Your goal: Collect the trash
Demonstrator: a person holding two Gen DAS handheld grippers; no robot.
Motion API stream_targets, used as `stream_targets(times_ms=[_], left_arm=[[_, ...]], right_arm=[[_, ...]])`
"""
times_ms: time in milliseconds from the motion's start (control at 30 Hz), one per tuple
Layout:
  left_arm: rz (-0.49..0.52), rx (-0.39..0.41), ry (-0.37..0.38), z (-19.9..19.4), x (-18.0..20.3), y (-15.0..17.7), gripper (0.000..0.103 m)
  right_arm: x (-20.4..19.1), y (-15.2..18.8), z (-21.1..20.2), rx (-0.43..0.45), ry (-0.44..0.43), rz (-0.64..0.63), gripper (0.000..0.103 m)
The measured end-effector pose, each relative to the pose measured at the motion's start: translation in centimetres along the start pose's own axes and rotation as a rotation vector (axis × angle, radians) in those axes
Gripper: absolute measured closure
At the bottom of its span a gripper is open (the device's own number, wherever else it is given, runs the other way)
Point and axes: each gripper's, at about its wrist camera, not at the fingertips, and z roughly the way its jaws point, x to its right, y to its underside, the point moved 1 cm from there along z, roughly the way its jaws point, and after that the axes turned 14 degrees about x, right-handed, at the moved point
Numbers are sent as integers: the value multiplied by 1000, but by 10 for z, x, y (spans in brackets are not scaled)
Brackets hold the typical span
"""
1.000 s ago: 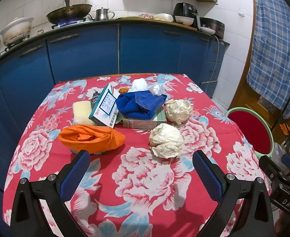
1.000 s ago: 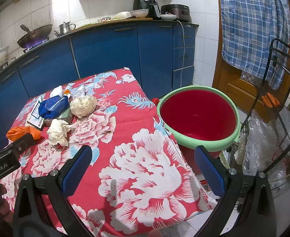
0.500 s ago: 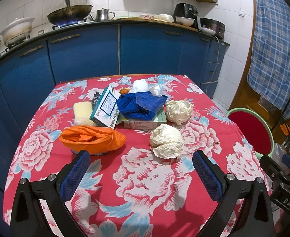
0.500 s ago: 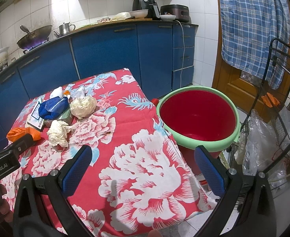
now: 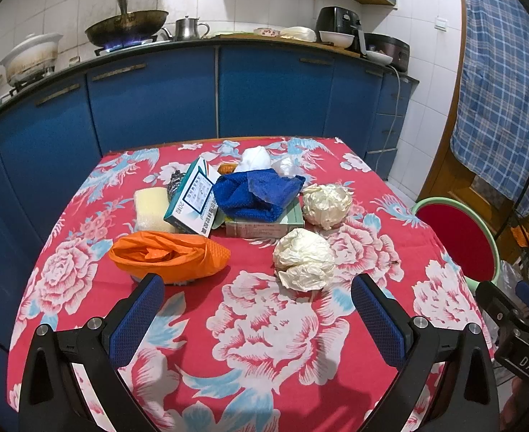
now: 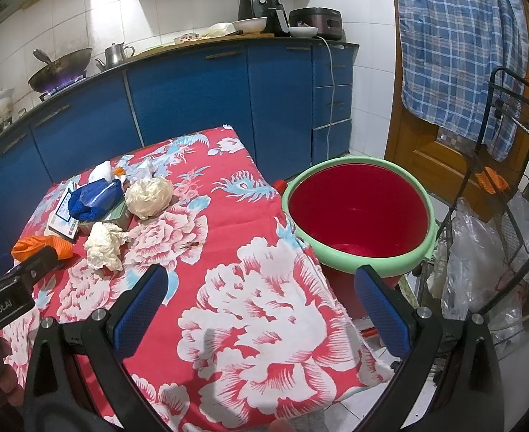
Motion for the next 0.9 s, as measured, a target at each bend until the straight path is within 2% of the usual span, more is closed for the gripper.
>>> stream_targets(times_ms=[900], left_arm=[[1,-2,2,-1,0,-3,0]], right_arm=[[1,0,0,-5,-1,0,1]])
